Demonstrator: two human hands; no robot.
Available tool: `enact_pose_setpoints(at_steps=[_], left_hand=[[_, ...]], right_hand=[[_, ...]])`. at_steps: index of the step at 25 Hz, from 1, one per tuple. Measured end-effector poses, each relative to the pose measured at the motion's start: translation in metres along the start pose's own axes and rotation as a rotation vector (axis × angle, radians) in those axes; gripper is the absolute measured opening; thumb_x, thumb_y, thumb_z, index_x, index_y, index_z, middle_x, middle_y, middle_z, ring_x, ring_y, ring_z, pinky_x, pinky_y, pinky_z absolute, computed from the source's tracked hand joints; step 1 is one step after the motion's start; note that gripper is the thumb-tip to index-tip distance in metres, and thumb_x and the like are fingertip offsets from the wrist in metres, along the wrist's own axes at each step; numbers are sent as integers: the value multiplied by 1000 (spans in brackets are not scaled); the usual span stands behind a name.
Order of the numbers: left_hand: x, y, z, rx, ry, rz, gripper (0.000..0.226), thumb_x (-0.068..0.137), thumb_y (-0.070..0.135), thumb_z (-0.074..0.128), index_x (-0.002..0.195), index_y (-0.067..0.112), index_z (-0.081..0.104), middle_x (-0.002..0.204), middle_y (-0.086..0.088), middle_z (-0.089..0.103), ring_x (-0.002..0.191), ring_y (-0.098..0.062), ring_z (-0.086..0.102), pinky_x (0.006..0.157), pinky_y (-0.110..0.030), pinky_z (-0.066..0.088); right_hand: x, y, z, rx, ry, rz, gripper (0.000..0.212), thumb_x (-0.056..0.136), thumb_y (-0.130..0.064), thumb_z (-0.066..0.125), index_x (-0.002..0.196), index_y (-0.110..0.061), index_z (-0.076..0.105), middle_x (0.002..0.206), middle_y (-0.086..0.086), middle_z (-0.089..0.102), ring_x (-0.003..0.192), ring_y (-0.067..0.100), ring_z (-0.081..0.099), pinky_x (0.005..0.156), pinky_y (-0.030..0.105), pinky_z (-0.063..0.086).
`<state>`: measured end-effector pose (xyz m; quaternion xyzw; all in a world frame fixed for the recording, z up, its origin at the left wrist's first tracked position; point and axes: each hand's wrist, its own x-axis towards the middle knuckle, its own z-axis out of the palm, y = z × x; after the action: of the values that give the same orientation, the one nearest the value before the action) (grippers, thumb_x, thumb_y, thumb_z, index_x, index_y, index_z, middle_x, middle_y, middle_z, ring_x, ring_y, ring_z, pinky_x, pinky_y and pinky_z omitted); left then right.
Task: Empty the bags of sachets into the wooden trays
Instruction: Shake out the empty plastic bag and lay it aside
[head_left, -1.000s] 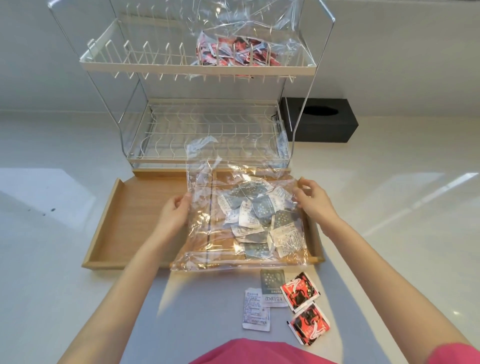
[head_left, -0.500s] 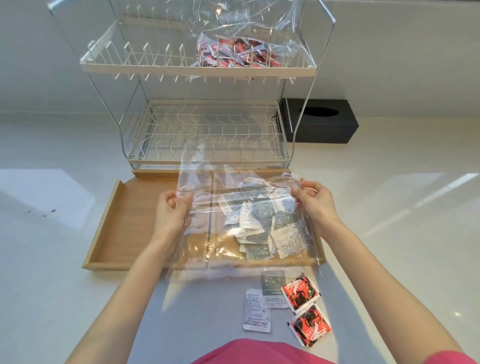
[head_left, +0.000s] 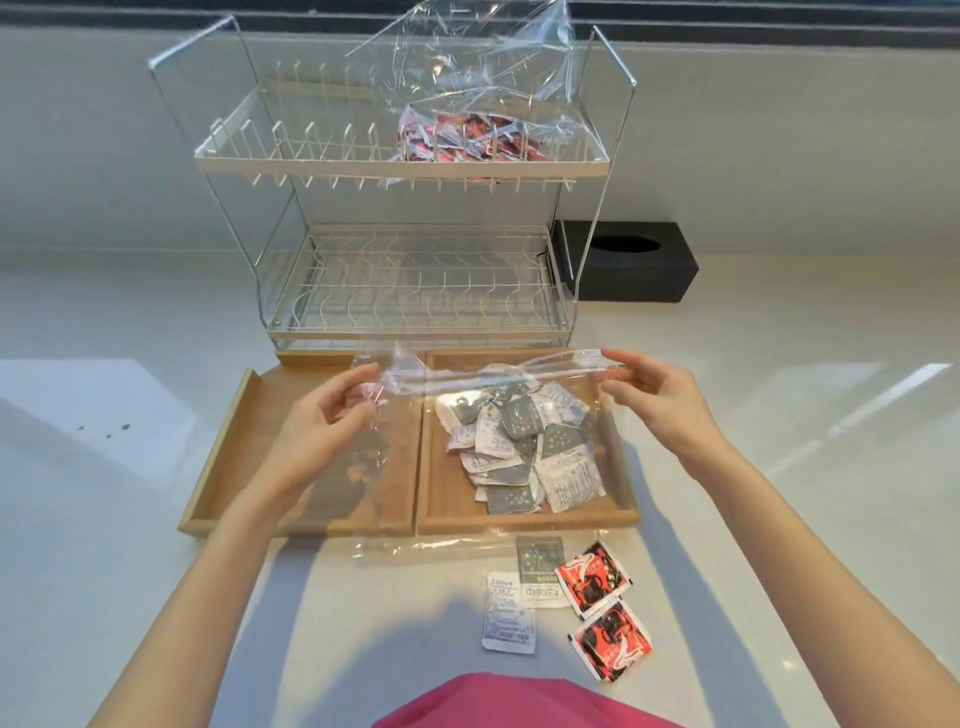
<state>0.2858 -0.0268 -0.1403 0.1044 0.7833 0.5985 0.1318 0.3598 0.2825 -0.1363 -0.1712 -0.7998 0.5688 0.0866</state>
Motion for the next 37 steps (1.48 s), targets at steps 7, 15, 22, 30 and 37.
enact_pose_setpoints(at_steps=[7,15,22,30,37], left_hand=[[-8,18,-5,382,76,179,29,85,9,55,105,31,55,86,13,58,80,-1,56,70,2,40],[-6,61,14,335,182,304,17,83,23,59,75,38,58,90,21,51,74,14,52,68,3,38],[4,80,65,82,168,337,20,87,15,53,86,35,50,67,1,59,57,1,57,60,-10,45],[34,80,142,162,138,198,12,88,19,50,93,29,54,92,7,59,83,-8,57,70,-12,44],[88,75,220,441,-79,58,60,84,33,56,137,18,31,143,-6,30,121,-17,41,102,-33,35]], right_hand=[[-5,-12,-19,-166,144,-121,9,84,-20,62,91,-18,67,73,-11,63,64,-5,60,64,7,45],[-17,-39,-50,-49,173,-270,16,93,-19,47,80,-29,50,85,-9,67,81,-5,61,78,13,46],[-6,-35,-89,21,311,-258,30,93,-8,42,78,-34,40,65,-7,58,56,-2,56,71,28,47],[20,8,-129,-228,241,-123,19,91,-14,49,109,-17,55,108,-6,55,91,11,51,68,8,40],[78,55,-167,-341,184,-11,37,88,-14,53,124,-7,50,127,10,51,96,13,49,88,27,41]])
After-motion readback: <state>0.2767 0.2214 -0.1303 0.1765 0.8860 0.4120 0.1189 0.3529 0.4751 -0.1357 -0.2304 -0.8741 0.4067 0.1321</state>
